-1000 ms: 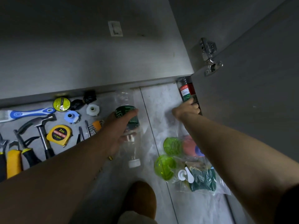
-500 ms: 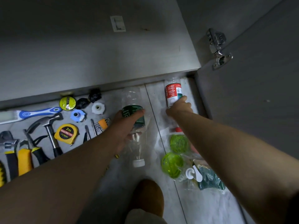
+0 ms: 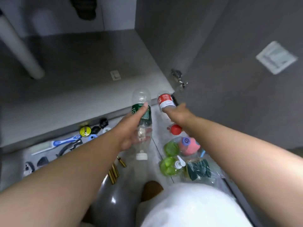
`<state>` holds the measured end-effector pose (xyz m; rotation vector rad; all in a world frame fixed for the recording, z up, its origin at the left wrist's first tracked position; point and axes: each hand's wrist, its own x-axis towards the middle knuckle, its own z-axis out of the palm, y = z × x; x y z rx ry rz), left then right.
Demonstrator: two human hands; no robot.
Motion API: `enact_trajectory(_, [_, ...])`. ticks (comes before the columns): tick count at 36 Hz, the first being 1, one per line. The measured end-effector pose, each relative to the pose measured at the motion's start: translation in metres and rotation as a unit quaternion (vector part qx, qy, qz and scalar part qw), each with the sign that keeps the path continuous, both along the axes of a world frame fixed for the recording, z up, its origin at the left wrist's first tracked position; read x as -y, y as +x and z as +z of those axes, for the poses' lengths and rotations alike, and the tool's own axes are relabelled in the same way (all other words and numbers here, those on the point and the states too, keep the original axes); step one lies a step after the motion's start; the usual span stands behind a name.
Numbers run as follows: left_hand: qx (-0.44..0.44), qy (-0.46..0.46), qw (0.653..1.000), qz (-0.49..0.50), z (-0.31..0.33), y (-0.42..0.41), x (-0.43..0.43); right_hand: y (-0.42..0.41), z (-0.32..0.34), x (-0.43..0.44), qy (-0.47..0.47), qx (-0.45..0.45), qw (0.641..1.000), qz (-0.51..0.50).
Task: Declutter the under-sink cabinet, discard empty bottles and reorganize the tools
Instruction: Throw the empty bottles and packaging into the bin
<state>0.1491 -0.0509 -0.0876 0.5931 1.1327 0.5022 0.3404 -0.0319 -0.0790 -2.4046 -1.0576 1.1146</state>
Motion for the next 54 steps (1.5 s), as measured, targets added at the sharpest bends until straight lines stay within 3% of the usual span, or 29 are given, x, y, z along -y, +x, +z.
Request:
enact_trajectory(6, [-0.051, 0.111, 0.979, -0.164, 0.1, 0.022, 0.023, 0.025, 0.112, 0.091, 0.065, -0.118, 0.991, -0.009])
enact_trajectory(10, [-0.076, 0.195, 0.925, -0.318, 0.164, 0.058, 0.061, 0.068, 0.179, 0.178, 0.046, -0.064, 0.997, 0.011])
enact_trajectory(14, [-0.089, 0.231, 0.883, -0.399, 0.209, 0.101, 0.115, 0.114, 0.22, 0.271, 0.038, -0.024, 0.999, -0.025])
enact_trajectory(18, [-0.099, 0.246, 0.863, -0.43, 0.221, 0.145, 0.183, 0.156, 0.235, 0.365, 0.004, 0.017, 0.997, -0.081])
enact_trajectory(25, [-0.029, 0.165, 0.862, -0.479, 0.188, 0.193, 0.293, 0.192, 0.24, 0.507, -0.109, 0.041, 0.986, -0.12])
enact_trajectory(29, [-0.015, 0.117, 0.851, -0.512, 0.162, 0.189, 0.32, 0.196, 0.234, 0.559, -0.181, 0.023, 0.977, -0.113])
enact_trajectory(37, [-0.012, 0.154, 0.86, -0.486, 0.157, 0.192, 0.325, 0.181, 0.18, 0.573, -0.258, 0.049, 0.963, -0.059])
enact_trajectory(43, [-0.009, 0.177, 0.862, -0.474, 0.151, 0.193, 0.325, 0.163, 0.125, 0.547, -0.243, 0.136, 0.96, -0.033])
enact_trajectory(48, [-0.01, 0.16, 0.877, -0.452, 0.149, 0.19, 0.318, 0.16, 0.067, 0.539, -0.189, 0.181, 0.963, -0.071])
enact_trajectory(54, [-0.011, 0.123, 0.887, -0.446, 0.145, 0.19, 0.311, 0.155, 0.019, 0.54, -0.153, 0.154, 0.971, -0.102])
